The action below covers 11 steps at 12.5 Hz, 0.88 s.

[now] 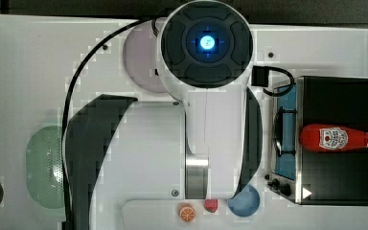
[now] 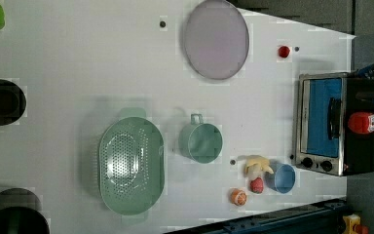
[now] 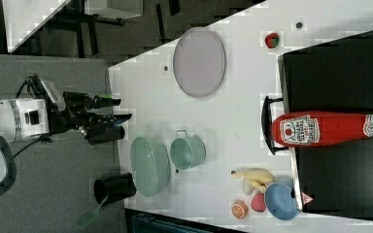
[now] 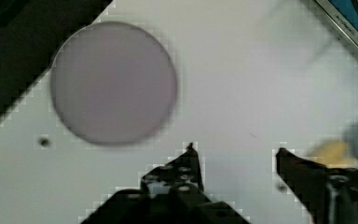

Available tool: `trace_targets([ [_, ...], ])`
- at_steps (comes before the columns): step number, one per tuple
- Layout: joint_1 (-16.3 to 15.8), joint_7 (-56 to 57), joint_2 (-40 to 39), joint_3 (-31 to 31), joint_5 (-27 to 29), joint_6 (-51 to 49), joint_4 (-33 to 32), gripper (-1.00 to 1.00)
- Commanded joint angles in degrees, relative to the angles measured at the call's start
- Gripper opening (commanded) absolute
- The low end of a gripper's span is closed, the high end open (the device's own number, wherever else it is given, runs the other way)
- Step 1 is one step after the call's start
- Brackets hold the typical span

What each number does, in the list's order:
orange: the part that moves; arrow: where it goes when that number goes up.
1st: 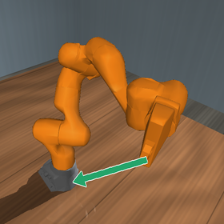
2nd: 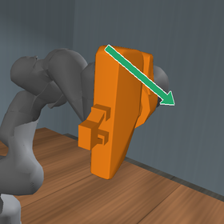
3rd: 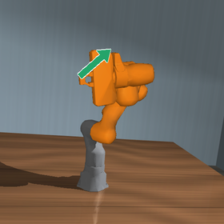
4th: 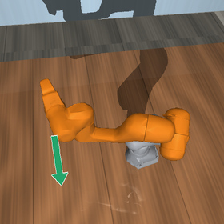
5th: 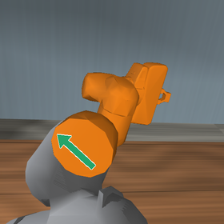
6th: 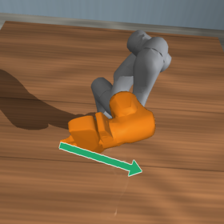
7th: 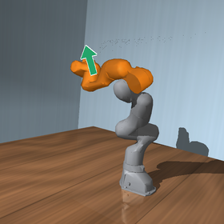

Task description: Pick Ketchup from oven and place it on table.

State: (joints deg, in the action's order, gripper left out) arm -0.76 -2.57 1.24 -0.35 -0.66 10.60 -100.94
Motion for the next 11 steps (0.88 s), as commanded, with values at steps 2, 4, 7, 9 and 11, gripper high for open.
trace_targets([
  [2, 2.18, 0.07, 17.37, -2.38, 0.12, -10.43, -5.53, 0.8],
  [4, 2.37, 0.07, 17.33, -3.02, -0.17, -10.17, -5.54, 1.0],
  [7, 3.65, 0.07, 16.59, -6.93, -1.16, -7.73, -5.5, 1.0],
  [9, 4.93, 0.07, 14.83, -11.19, -1.17, -4.54, -5.44, 1.0],
  [11, 5.94, 0.07, 11.97, -16.16, -1.16, -3.18, -5.38, 1.0],
])
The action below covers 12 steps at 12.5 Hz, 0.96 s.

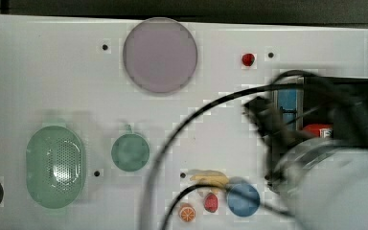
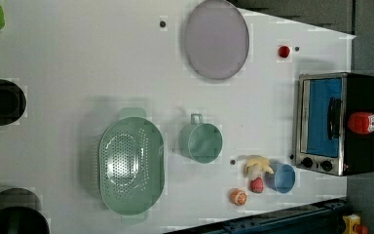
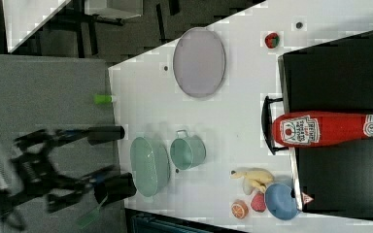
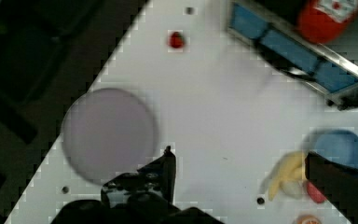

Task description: Pick Ketchup from oven and place it on table.

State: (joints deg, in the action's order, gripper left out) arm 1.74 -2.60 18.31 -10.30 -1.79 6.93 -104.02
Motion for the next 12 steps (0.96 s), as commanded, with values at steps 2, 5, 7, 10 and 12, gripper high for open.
trace_targets([
  [2, 3.69, 0.09, -8.85, -11.15, -0.02, 3.5, -2.2, 1.0],
  [5, 3.87, 0.09, -15.47, -16.79, 0.02, 11.32, -2.14, 1.0],
  [7, 4.05, 0.09, -20.24, -19.36, 0.41, 15.15, -2.15, 1.0],
  [10, 4.58, 0.09, -26.91, -22.04, 3.88, 21.26, -2.28, 1.0],
  [12, 5.14, 0.09, -30.35, -22.55, 7.37, 22.53, -2.54, 1.0],
])
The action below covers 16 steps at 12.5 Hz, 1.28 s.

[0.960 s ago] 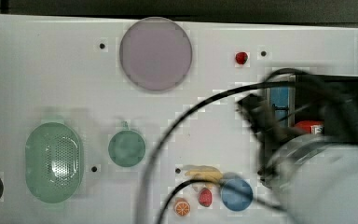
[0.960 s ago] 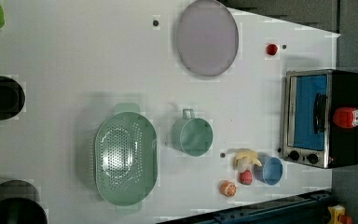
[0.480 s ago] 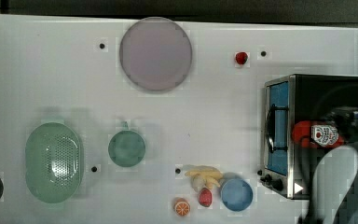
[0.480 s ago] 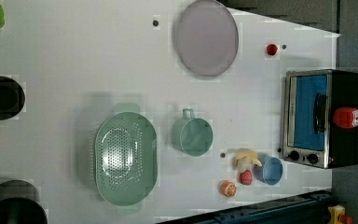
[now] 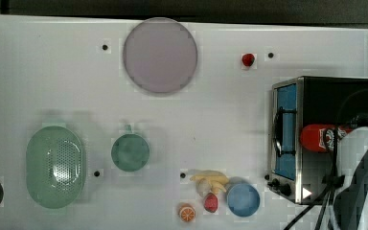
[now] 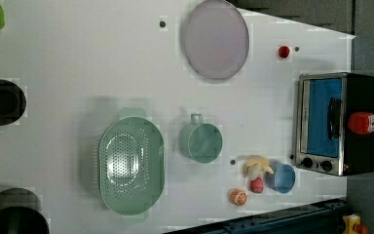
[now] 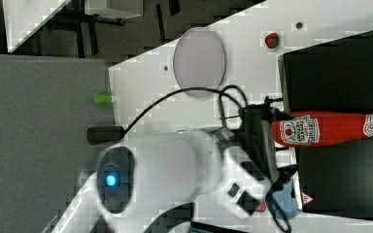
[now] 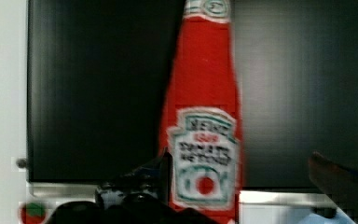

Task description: Pick Ketchup from oven and place it on table.

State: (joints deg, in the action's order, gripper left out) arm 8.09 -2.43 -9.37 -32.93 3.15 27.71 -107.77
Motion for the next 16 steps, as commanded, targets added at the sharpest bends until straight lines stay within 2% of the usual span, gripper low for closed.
trace_targets([
  [1, -0.89, -0.07, -3.91, 0.08, 3.79, 1.75, 0.86, 1.0],
  [8, -0.23, -0.07, -5.83, 0.26, 6.97, 8.77, -4.42, 1.0],
  [9, -0.23, -0.07, -5.8, 0.23, 6.96, 8.87, -4.95, 0.93],
  [11, -0.22, -0.07, -5.81, 0.18, 6.97, 8.85, -5.43, 0.44],
  [12, -0.24, -0.07, -5.56, 0.19, 6.95, 8.83, -5.27, 0.29],
  [16, -0.71, -0.07, -3.17, 0.42, 6.22, 8.03, -2.84, 0.29],
])
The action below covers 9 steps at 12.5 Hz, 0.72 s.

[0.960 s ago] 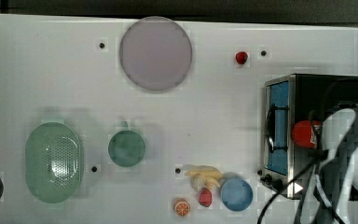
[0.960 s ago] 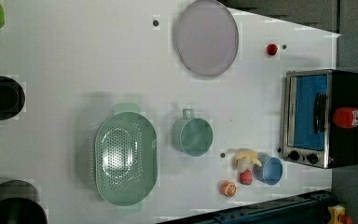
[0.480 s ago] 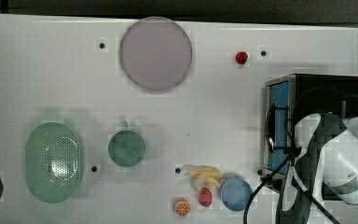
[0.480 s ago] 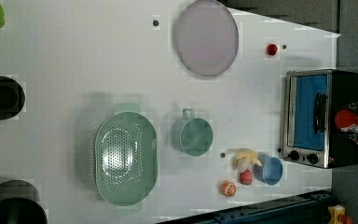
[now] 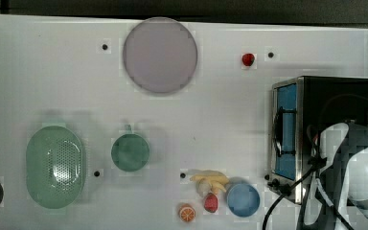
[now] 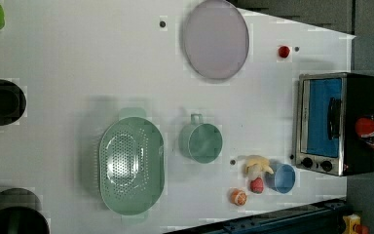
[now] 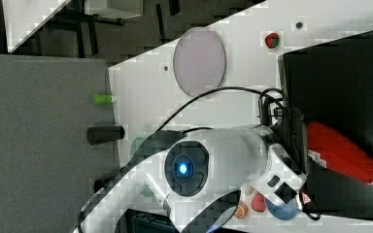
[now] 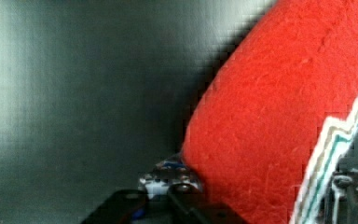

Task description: Pick Ketchup from oven and place it on table.

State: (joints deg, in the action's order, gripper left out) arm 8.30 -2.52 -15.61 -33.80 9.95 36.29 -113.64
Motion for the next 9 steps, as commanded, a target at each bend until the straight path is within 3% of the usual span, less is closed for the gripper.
trace_targets([
  [1, -1.6, 0.01, 4.37, 1.61, -1.42, -1.52, 4.88, 0.29],
  [4, -4.23, 0.01, 8.25, 3.51, -8.2, -9.64, 12.93, 0.29],
  [9, -7.92, 0.02, 11.53, 11.97, -9.18, -27.27, 23.17, 0.29],
])
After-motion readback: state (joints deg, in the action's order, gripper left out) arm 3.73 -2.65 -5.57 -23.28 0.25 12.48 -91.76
